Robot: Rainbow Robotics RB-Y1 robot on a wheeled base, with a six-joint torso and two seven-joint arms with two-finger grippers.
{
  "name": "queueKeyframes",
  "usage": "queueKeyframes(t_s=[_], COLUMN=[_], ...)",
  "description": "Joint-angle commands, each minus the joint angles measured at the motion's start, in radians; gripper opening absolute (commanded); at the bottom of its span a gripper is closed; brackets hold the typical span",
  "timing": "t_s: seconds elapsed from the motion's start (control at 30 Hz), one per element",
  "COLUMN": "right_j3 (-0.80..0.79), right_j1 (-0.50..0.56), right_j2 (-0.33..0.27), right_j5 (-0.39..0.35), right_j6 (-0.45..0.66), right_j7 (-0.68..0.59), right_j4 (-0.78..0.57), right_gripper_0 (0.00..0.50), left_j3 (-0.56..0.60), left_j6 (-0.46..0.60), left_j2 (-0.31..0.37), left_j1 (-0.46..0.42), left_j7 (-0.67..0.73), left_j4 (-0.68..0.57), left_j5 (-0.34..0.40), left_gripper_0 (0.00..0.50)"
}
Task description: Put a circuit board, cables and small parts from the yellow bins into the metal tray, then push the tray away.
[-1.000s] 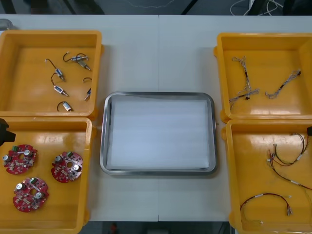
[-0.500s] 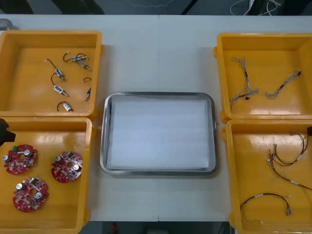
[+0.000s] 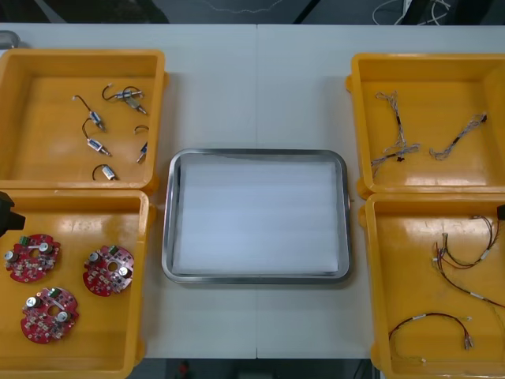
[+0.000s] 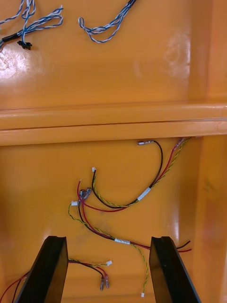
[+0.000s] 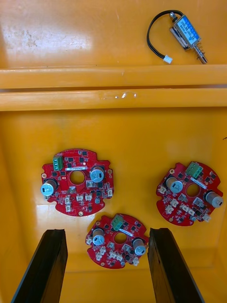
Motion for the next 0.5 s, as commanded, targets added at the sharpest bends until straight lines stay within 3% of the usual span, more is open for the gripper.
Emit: queueKeyframes(t_s=[0.03,0.5], right_j3=[0.001,0.001], right_j1=[-0.019,-0.019], right_j2=[-0.037,-0.037], right_j5=[-0.008,-0.008], right_j6=[0.004,0.004], right_j7=[0.041,0.041], right_j4=[-0.028,-0.028], right_gripper_0=[0.500,0.500], left_j3=[-0.006,-0.006], left_j6=[0.008,0.008], left_j2=[-0.011,-0.011], left_j1=[-0.027,-0.027], left_j7=[0.053,0.053], left_j4=[-0.008,-0.008], left_j5=[-0.010,-0.010], left_gripper_0=[0.500,0.500])
